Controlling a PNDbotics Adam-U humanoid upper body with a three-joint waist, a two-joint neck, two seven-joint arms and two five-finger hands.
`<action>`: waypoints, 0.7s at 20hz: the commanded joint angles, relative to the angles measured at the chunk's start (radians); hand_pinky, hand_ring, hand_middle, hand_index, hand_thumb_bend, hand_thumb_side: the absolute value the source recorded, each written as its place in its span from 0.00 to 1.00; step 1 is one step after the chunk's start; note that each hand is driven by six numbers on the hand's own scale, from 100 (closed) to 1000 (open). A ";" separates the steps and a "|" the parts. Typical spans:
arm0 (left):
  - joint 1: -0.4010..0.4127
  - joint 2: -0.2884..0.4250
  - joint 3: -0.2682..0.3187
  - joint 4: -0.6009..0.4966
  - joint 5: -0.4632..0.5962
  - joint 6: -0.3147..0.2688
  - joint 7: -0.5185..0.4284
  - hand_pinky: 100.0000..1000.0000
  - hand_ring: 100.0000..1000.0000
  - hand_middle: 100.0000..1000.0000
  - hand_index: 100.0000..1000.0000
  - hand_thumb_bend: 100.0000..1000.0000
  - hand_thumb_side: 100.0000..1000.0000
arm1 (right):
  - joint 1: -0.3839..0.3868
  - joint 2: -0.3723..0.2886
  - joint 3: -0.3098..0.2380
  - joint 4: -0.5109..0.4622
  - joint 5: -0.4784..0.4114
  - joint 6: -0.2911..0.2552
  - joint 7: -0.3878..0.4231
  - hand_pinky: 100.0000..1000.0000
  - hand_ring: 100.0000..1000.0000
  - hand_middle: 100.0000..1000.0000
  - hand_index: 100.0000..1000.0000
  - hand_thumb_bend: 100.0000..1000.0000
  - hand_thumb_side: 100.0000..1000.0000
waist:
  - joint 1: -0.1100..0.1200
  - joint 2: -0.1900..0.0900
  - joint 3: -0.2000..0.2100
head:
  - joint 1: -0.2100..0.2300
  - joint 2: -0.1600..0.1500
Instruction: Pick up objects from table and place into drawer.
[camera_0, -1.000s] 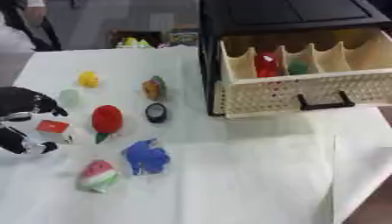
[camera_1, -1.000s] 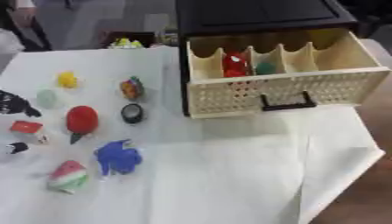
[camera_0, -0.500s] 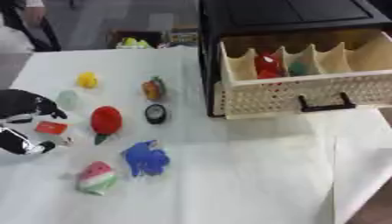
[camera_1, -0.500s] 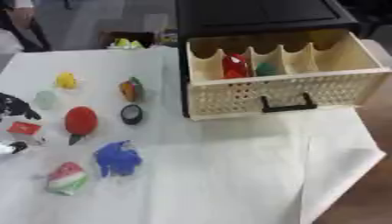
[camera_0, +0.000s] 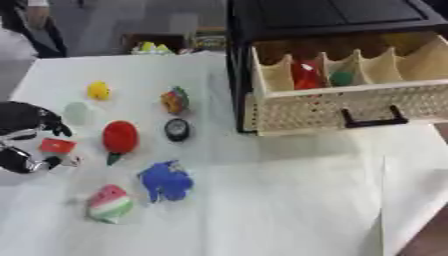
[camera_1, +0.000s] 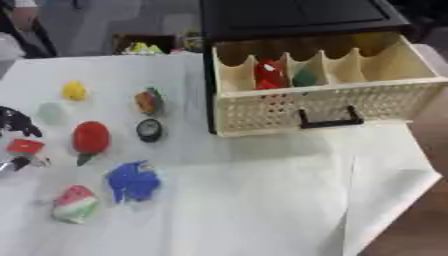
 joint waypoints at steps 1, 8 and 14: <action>-0.021 0.020 0.016 0.007 -0.017 0.002 -0.002 0.64 0.71 0.58 0.81 0.17 0.44 | -0.008 -0.016 -0.013 -0.015 -0.006 0.002 0.000 0.18 0.47 0.45 0.79 0.16 0.77 | -0.001 -0.014 -0.001 | 0.004 -0.011; -0.023 0.014 0.020 0.026 -0.048 0.001 -0.007 0.63 0.71 0.58 0.80 0.19 0.43 | -0.007 -0.014 -0.018 -0.015 -0.006 0.003 -0.001 0.18 0.47 0.45 0.79 0.16 0.76 | 0.000 -0.010 -0.005 | 0.007 -0.014; -0.025 0.009 0.020 0.039 -0.074 -0.002 -0.008 0.62 0.71 0.57 0.80 0.17 0.41 | -0.008 -0.012 -0.020 -0.015 -0.008 0.003 -0.003 0.17 0.47 0.45 0.79 0.15 0.76 | 0.000 -0.009 -0.007 | 0.008 -0.021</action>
